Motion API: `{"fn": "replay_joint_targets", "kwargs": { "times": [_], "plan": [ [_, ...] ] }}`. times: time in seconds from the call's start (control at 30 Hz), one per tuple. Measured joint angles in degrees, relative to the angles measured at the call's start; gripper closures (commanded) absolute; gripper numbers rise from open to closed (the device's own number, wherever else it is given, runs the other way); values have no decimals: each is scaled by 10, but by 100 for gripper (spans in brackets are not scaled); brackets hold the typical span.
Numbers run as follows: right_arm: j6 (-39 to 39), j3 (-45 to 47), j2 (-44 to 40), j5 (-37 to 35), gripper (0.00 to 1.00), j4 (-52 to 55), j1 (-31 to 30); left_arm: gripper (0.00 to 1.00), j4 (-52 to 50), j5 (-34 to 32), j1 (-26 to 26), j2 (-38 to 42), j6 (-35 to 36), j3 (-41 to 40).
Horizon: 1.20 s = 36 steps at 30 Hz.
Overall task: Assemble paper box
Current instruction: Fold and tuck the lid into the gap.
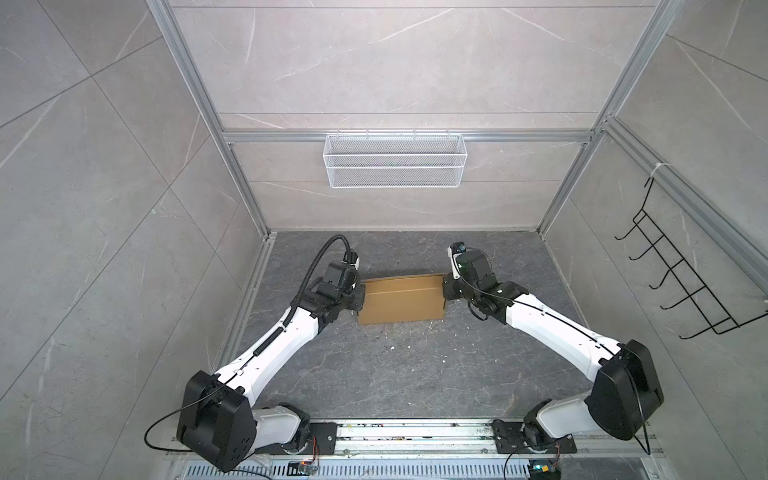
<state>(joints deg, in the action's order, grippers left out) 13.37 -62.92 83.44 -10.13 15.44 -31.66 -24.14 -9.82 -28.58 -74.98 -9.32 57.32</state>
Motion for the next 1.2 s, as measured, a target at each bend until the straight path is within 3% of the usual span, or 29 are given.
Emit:
{"fn": "replay_joint_targets", "kwargs": {
  "times": [0.4, 0.83, 1.2],
  "plan": [
    [4, 43, -24, 14, 100, -41, 2, 100, 33, -26, -17, 22, 2, -37],
    [40, 64, -32, 145, 100, -78, 57, 100, 48, -36, -20, 20, 30, -42],
    [80, 57, -32, 208, 84, -51, 76, 100, 53, -33, -21, 29, 51, -52]
  ]
}}
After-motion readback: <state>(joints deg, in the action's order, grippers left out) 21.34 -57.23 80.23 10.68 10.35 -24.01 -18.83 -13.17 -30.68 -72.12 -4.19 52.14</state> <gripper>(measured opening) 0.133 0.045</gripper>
